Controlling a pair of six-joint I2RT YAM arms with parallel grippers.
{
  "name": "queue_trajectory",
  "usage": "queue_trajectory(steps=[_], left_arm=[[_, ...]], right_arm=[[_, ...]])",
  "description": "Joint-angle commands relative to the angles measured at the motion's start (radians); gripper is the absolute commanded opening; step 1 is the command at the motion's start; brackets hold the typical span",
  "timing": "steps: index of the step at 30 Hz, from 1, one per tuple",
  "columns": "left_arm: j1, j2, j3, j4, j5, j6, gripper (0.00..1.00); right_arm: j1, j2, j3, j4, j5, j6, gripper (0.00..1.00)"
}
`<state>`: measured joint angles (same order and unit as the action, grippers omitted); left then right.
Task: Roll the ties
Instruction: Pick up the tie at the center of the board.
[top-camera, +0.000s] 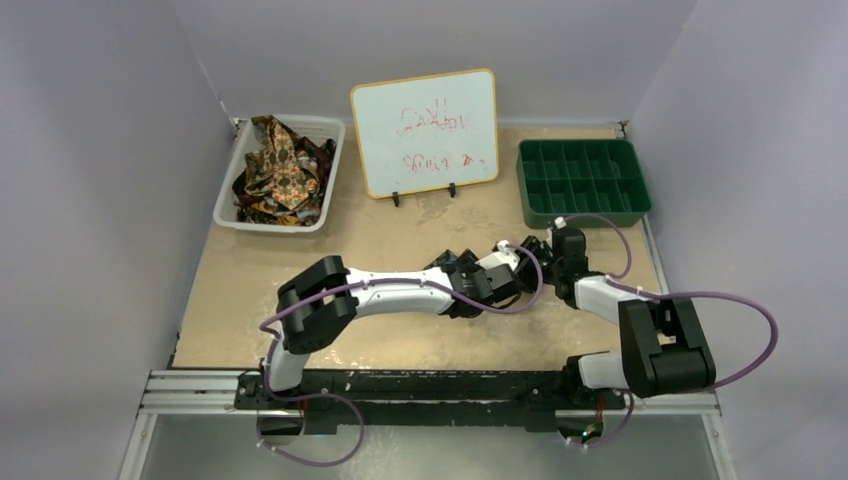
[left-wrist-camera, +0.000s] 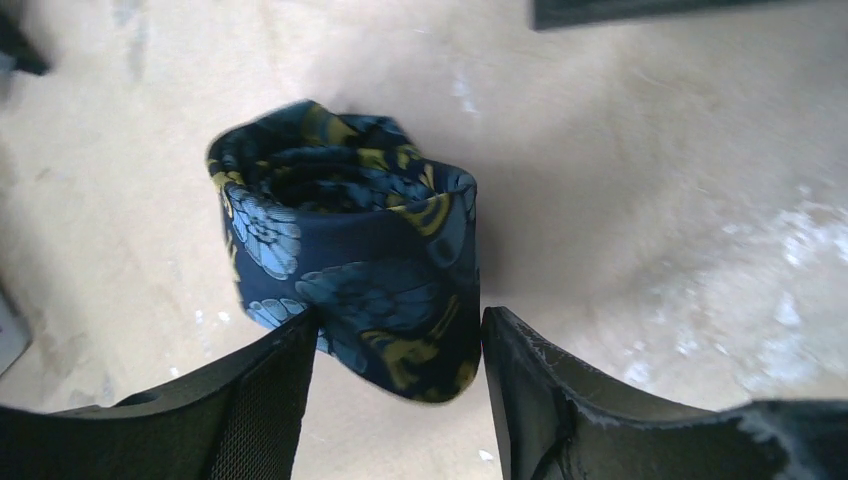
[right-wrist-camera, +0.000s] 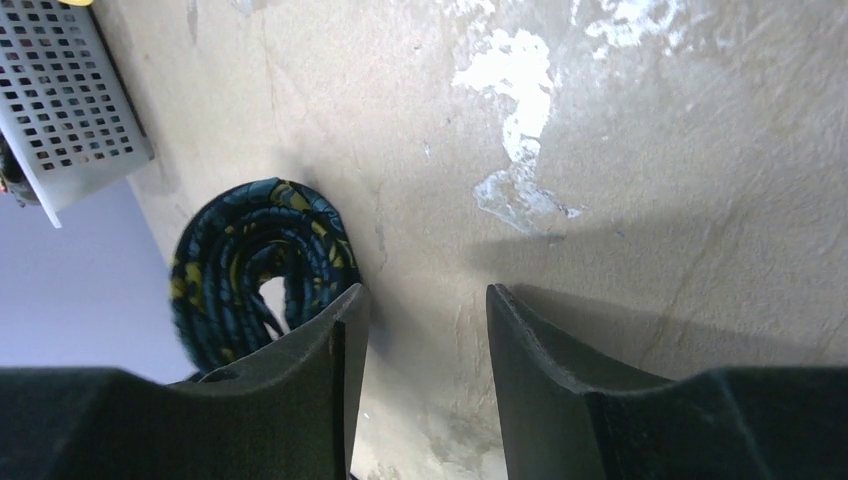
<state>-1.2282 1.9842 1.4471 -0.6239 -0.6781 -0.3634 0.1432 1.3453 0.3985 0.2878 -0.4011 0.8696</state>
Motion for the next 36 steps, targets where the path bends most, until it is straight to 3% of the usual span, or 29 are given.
queue_trajectory(steps=[1,10,15,20,25,33,36], left_arm=[[-0.009,-0.032,0.027,0.043,0.189,0.067,0.61],[-0.005,-0.172,0.052,0.03,0.225,0.054,0.67],[0.072,-0.301,-0.065,0.126,0.332,0.052,0.68],[0.288,-0.459,-0.286,0.314,0.633,0.034,0.69],[0.465,-0.46,-0.365,0.421,0.906,0.022,0.7],[0.588,-0.332,-0.385,0.544,1.16,0.027,0.71],[0.619,-0.301,-0.402,0.59,1.213,0.026,0.71]], right_arm=[[-0.016,-0.019,0.07,-0.067,-0.055,-0.079,0.51],[-0.019,-0.097,0.12,-0.115,-0.148,-0.136,0.64],[-0.017,-0.068,0.114,-0.033,-0.221,-0.156,0.73],[-0.017,-0.052,0.078,0.01,-0.278,-0.173,0.82],[0.008,-0.062,0.042,0.035,-0.334,-0.179,0.97],[0.103,-0.039,0.03,0.062,-0.286,-0.17,0.98],[0.117,0.027,0.049,0.078,-0.296,-0.178,0.91]])
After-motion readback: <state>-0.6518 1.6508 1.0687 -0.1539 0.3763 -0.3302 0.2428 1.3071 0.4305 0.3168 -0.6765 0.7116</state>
